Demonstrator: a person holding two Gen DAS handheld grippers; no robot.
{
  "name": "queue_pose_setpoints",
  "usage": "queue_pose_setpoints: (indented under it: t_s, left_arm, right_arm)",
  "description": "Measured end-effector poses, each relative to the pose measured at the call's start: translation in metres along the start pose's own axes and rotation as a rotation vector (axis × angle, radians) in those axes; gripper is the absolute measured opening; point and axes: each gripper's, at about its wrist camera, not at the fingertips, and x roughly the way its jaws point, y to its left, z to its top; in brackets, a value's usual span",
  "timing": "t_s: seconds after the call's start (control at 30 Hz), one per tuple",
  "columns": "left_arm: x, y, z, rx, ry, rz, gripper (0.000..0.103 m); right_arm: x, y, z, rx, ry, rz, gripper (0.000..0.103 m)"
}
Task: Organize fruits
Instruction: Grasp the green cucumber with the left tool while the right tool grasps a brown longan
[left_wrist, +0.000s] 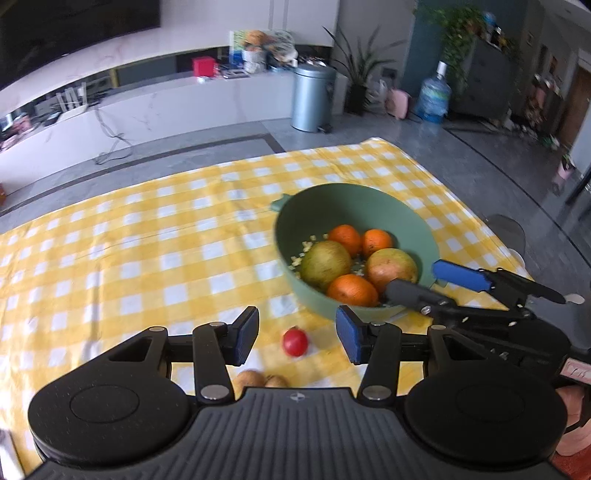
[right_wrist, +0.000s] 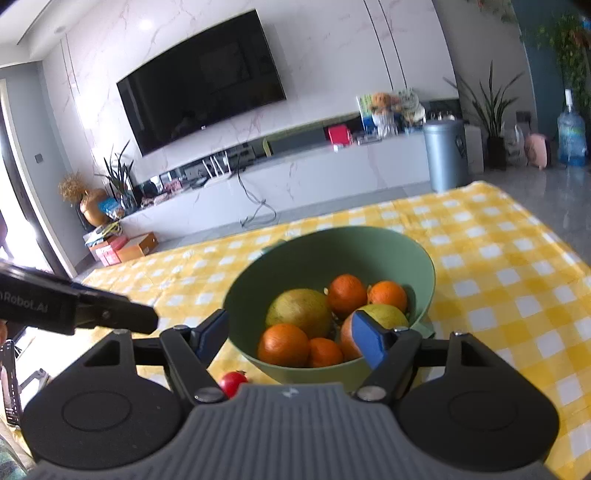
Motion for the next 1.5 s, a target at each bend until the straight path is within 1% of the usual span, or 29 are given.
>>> queue_pose_setpoints:
  t_s: [0.1, 0.2, 0.37, 0.47, 0.57, 0.7, 0.8, 0.93, 1.0, 1.07, 1.1, 1.17, 1.23, 1.4, 1.5]
  left_arm:
    - [-0.008, 0.008, -0.013, -0.019, -0.018, 0.018, 0.057]
    - [-0.011, 0.013, -0.028, -0.018, -0.024, 0.024, 0.057]
    - [-0.011, 0.017, -0.051, -0.019, -0.032, 0.026, 0.057]
    - [-0.009, 0.015, -0.064, 0.014, -0.038, 0.044, 0.057]
    - [-0.003, 0.013, -0.076, 0.033, -0.032, 0.060, 0.057]
    - [0.000, 0.017, -0.086, -0.005, -0.008, 0.102, 0.057]
    - [-0.001, 0.026, -0.093, -0.083, 0.029, 0.148, 0.057]
    - [-0.002, 0.050, -0.096, -0.242, 0.067, 0.213, 0.057]
    - [-0.003, 0.061, -0.096, -0.323, 0.080, 0.233, 0.057]
    - [-0.005, 0.071, -0.098, -0.397, 0.088, 0.237, 0.059]
    - [-0.005, 0.075, -0.100, -0.434, 0.087, 0.234, 0.062]
    - [-0.006, 0.082, -0.102, -0.499, 0.082, 0.234, 0.064]
    - [-0.003, 0.088, -0.104, -0.545, 0.088, 0.248, 0.064]
    - [0.011, 0.099, -0.111, -0.667, 0.114, 0.198, 0.064]
    - [0.017, 0.101, -0.114, -0.714, 0.118, 0.198, 0.065]
  right_arm:
    - [-0.008, 0.006, -0.004, 0.010, -0.021, 0.008, 0.073]
    - [-0.012, 0.010, -0.008, 0.018, -0.016, 0.016, 0.073]
    - [-0.015, 0.027, -0.026, -0.018, 0.039, 0.021, 0.072]
    - [-0.012, 0.036, -0.034, -0.047, 0.081, 0.014, 0.072]
    - [-0.008, 0.042, -0.038, -0.079, 0.100, 0.005, 0.070]
    - [-0.005, 0.045, -0.042, -0.104, 0.120, 0.007, 0.070]
    - [-0.001, 0.049, -0.044, -0.114, 0.139, 0.009, 0.070]
    - [0.008, 0.054, -0.047, -0.127, 0.172, 0.009, 0.069]
    - [0.012, 0.055, -0.047, -0.130, 0.190, -0.009, 0.066]
    - [0.016, 0.052, -0.047, -0.115, 0.206, -0.032, 0.065]
    - [0.018, 0.051, -0.047, -0.106, 0.211, -0.046, 0.065]
    - [0.022, 0.048, -0.047, -0.091, 0.217, -0.062, 0.064]
    - [0.026, 0.047, -0.047, -0.078, 0.225, -0.072, 0.059]
    - [0.040, 0.047, -0.049, -0.075, 0.263, -0.100, 0.055]
    - [0.047, 0.046, -0.050, -0.069, 0.281, -0.113, 0.053]
